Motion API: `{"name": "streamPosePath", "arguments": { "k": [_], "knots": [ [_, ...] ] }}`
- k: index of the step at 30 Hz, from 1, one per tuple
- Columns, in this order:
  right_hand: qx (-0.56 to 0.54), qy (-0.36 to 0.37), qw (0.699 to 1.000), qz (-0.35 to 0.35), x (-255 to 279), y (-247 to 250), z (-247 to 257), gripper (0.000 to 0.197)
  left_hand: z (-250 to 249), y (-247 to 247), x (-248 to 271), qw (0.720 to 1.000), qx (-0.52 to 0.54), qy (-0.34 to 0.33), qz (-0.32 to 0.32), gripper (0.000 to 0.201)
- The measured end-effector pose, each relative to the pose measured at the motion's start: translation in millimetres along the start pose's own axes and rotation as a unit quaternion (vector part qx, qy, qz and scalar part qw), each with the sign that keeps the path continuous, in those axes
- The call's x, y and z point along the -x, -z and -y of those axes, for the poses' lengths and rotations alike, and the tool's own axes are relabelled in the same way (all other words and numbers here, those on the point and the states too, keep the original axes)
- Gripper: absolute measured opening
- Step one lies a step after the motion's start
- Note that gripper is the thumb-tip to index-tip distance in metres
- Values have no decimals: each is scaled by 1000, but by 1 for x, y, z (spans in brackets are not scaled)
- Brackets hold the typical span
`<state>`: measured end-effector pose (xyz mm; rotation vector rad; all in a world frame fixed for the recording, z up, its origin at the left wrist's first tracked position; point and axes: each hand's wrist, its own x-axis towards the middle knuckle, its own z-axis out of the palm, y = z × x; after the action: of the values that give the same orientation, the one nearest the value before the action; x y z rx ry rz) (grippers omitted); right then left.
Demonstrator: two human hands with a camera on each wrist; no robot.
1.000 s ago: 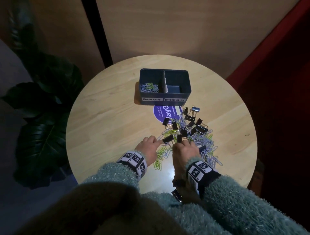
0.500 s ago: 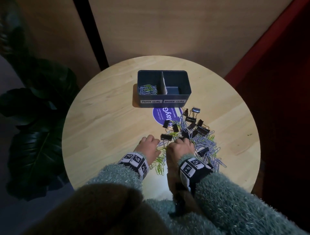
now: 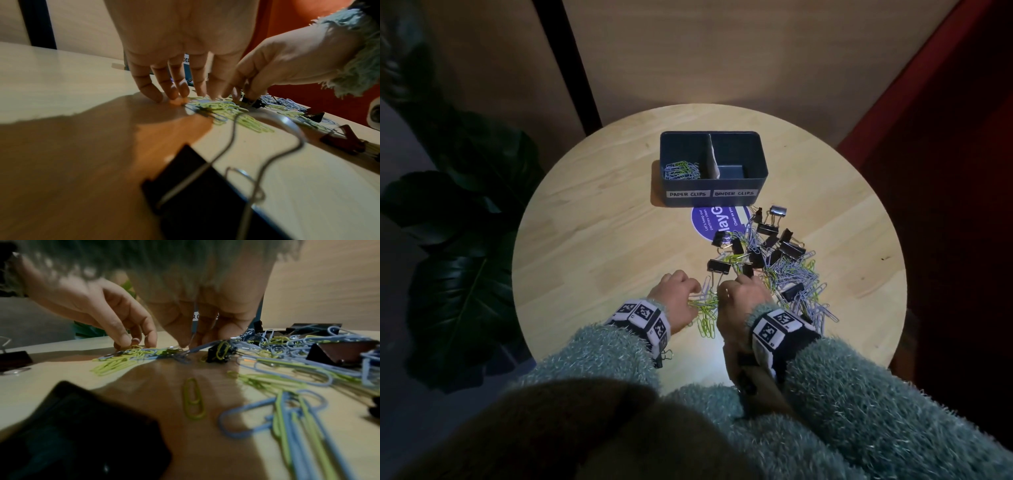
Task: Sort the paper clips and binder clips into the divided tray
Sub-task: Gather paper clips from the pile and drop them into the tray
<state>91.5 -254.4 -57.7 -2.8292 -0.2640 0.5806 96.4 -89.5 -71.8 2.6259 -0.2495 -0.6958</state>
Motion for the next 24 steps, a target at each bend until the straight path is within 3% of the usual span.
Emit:
{"name": "streamPosePath", "arguments": {
  "k": [2, 4, 8, 11, 14, 24],
  "knots": [
    [18, -8, 998, 57, 1, 2, 2, 37, 0, 1, 6, 1000, -26, 6, 11, 74],
    [74, 12, 993, 93, 1, 3, 8, 52, -3, 1, 9, 998, -62, 11, 17, 87],
    [70, 43, 991, 105, 2, -8, 16, 73, -4, -7, 8, 999, -16, 32, 13, 68],
    [-6, 43, 995, 91, 1, -16, 16, 61, -8, -11, 10, 999, 27, 40, -3, 39],
    [-37, 41, 997, 62, 0, -20, 14, 42, -8, -15, 10, 998, 36, 44, -9, 23],
    [-16, 71, 995, 75, -7, -12, 12, 29, -12, -14, 10, 999, -38, 31, 23, 25]
  ]
}}
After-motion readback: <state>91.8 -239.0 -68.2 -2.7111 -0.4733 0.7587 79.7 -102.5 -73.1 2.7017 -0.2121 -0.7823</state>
